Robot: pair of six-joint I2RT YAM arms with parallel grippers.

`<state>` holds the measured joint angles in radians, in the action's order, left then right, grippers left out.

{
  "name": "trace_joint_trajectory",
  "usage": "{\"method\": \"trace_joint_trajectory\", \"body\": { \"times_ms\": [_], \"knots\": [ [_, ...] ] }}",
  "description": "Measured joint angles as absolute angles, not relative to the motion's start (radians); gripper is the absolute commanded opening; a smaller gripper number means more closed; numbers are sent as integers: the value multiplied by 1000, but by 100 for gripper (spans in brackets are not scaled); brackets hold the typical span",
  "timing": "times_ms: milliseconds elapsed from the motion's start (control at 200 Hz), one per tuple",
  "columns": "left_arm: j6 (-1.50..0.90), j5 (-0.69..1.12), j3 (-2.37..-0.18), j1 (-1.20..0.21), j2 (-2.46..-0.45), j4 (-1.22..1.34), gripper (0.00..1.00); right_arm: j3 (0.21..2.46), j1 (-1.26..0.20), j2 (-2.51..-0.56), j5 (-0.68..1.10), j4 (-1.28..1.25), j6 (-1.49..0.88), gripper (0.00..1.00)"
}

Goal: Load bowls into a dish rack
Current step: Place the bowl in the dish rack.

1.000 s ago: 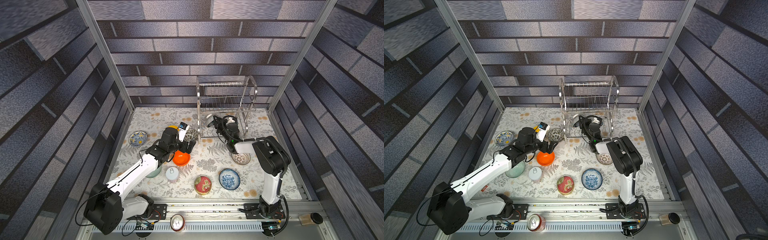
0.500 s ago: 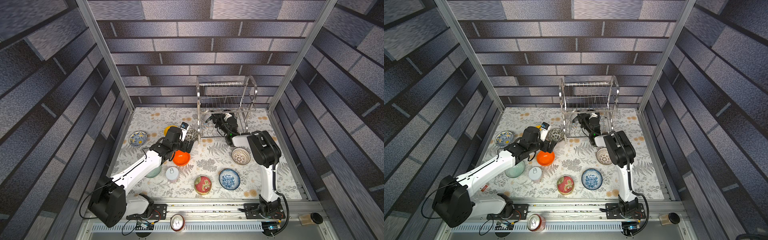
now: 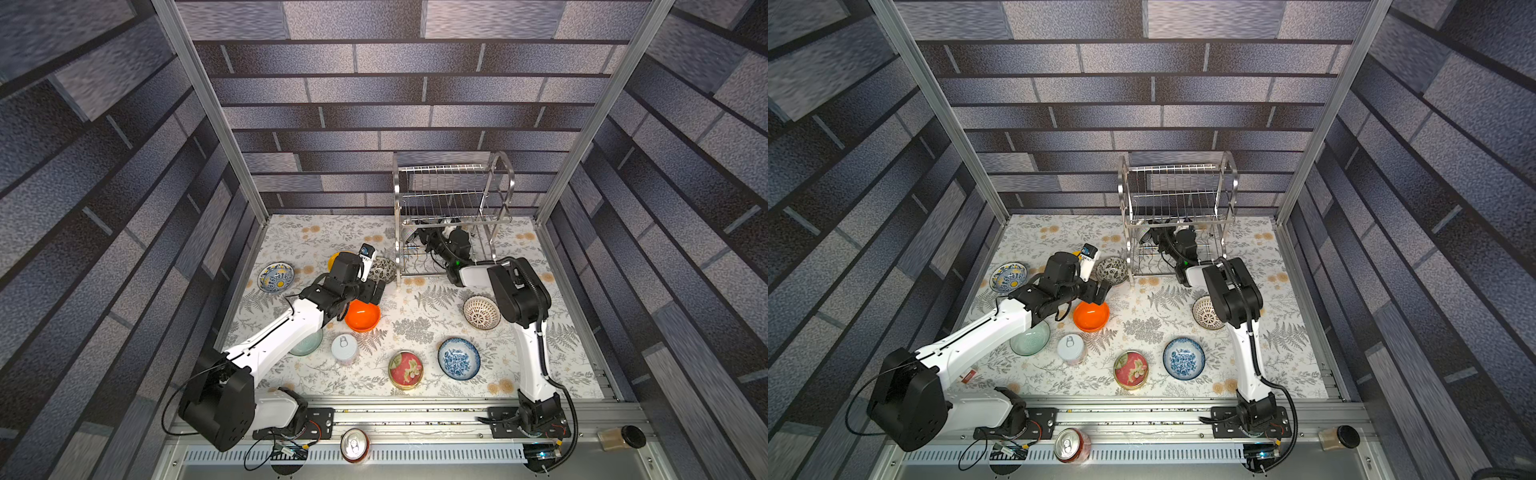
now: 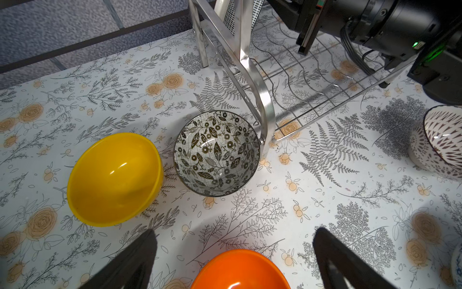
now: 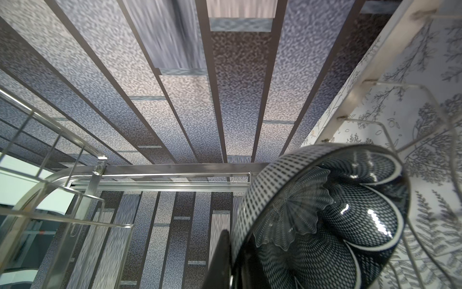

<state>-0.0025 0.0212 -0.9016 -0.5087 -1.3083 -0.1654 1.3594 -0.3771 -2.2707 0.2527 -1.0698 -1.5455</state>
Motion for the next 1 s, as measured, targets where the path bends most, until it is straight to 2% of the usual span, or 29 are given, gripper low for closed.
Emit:
{"method": "trace_joint_trajectory", "body": {
  "times_ms": [366, 721, 997],
  "knots": [
    [-2, 25, -902, -502, -1310, -165, 100, 1417, -368, -2321, 318, -1069, -1545, 7],
    [-3, 31, -902, -496, -1314, -165, 100, 1418, -362, -2322, 332, -1069, -1538, 18],
    [-3, 45, -902, -489, -1320, -165, 100, 1418, -357, -2322, 335, -1066, -1536, 21]
  ]
}}
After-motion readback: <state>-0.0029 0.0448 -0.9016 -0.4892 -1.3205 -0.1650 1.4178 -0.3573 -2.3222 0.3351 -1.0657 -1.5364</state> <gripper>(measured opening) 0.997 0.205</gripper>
